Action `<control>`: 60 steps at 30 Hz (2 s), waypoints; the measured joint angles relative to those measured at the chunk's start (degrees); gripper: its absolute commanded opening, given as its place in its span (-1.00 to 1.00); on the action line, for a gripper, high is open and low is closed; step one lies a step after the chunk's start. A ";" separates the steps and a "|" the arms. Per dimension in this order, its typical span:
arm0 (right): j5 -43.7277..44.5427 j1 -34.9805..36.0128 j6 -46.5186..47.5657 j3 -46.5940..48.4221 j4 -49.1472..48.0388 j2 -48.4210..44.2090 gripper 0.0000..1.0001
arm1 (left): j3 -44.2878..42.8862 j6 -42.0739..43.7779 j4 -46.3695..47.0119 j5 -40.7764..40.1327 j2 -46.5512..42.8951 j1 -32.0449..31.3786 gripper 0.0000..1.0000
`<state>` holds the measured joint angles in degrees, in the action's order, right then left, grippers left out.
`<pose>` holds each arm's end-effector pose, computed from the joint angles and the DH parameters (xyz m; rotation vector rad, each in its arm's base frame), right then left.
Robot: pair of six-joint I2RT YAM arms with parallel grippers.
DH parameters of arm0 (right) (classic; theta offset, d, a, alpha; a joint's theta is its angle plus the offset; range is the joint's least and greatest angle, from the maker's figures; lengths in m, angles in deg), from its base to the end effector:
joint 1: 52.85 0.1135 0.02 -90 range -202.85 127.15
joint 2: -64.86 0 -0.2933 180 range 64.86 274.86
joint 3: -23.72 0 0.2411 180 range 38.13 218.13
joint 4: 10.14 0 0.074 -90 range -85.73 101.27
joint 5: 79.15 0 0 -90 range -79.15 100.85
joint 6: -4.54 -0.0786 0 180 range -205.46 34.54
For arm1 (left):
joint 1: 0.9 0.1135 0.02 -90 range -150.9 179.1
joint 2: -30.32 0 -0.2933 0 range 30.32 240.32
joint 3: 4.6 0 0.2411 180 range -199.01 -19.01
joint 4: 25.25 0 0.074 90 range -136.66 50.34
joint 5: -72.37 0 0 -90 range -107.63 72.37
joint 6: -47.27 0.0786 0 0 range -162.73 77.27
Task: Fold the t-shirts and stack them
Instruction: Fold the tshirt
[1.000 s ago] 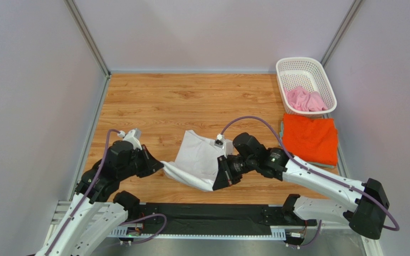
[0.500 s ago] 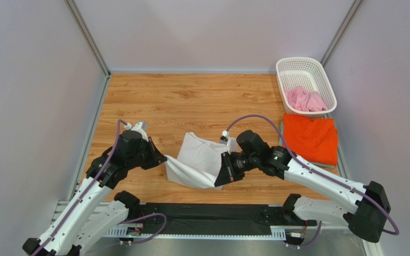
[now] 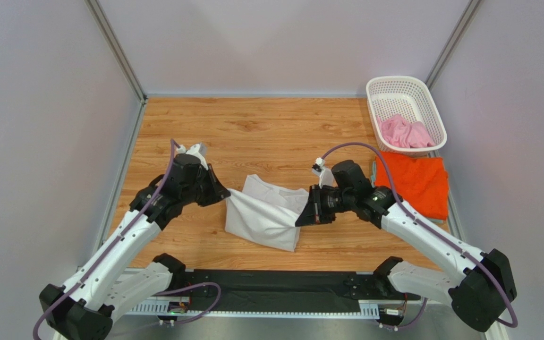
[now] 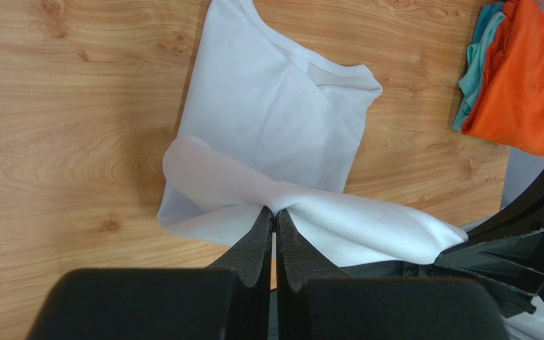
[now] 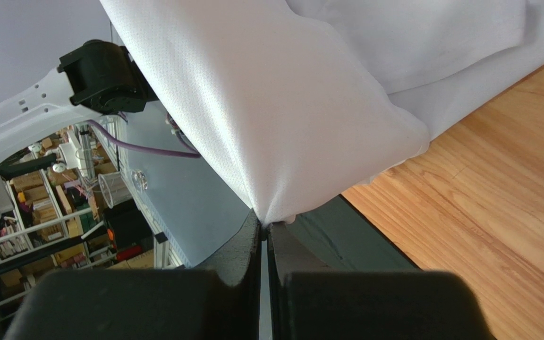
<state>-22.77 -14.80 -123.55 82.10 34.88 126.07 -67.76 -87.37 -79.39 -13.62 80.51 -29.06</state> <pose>0.1410 0.1656 0.2553 -0.3057 2.6335 1.2521 0.1578 -0.0907 0.2926 -0.3061 2.3801 -0.7139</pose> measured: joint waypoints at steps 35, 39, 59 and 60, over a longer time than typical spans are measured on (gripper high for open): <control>1.68 -17.35 6.91 8.57 -6.03 28.61 -0.56 | -19.06 5.11 10.14 -1.49 44.52 2.01 -0.75; 4.44 -18.25 7.17 10.97 -6.47 31.95 0.07 | -21.62 6.45 10.82 -0.31 48.65 2.60 0.03; 2.97 -8.50 6.58 10.21 -9.73 19.08 1.00 | -19.74 7.15 13.51 9.05 39.58 -0.20 0.98; 2.82 -8.09 6.38 10.19 -10.14 19.43 1.00 | -19.28 7.04 14.40 10.19 39.67 -0.55 0.98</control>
<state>-19.95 -22.89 -117.17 92.28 24.74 145.50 -87.04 -80.33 -64.99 -3.44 120.18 -29.61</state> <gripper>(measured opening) 0.998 0.987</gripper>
